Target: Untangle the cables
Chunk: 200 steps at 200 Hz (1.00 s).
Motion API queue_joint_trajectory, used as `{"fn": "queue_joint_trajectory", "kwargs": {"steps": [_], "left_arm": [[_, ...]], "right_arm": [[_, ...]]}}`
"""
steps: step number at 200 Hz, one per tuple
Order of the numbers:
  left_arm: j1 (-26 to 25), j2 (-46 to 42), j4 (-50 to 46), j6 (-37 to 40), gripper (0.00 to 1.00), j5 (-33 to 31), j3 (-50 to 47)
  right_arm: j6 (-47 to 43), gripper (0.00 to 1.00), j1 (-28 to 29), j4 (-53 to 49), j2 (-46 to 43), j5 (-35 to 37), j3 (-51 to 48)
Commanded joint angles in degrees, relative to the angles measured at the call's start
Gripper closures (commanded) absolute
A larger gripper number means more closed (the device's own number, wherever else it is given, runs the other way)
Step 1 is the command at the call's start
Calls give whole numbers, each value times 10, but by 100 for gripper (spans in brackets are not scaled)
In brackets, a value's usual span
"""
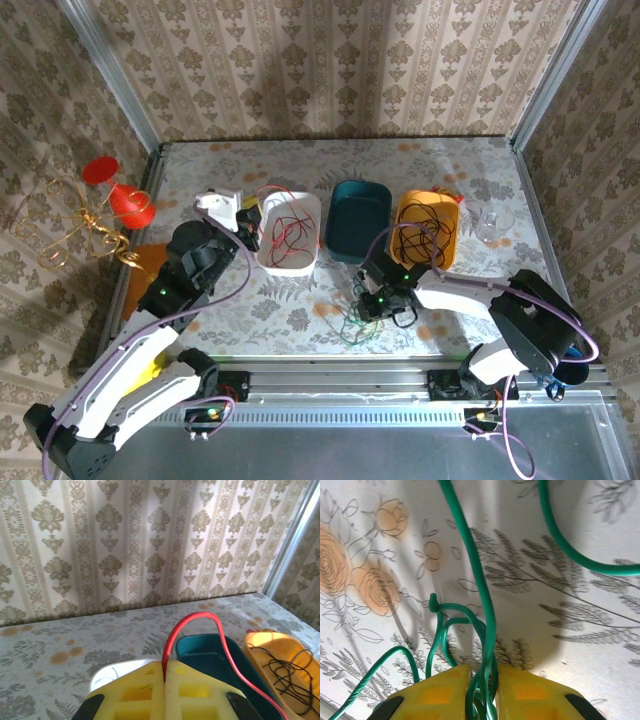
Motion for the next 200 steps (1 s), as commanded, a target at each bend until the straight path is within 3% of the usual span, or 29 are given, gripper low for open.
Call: {"fn": "queue_joint_trajectory", "kwargs": {"steps": [1,31,93,136,153,160,182,200], "left_arm": [[31,14,5,-10,100,37,21],[63,72,23,-15,100,69,32],[105,236,111,-10,100,37,35],[116,387,85,-20,100,33,68],[113,433,60,-14,65,53,99],[108,443,55,-10,55,54,111],[92,446,35,13,40,37,144],[62,431,13,40,35,-1,164]], "right_arm": [[14,80,-16,-40,2,32,-23],[8,80,-17,-42,-3,27,-18],[6,79,-16,-54,-43,17,-15],[5,79,-16,-67,-86,15,-23],[4,79,-16,-71,-95,16,-25],[5,79,-17,-72,-97,16,-26],[7,79,-16,-72,-104,19,-26],[10,79,-16,-69,-106,22,-27]]}}
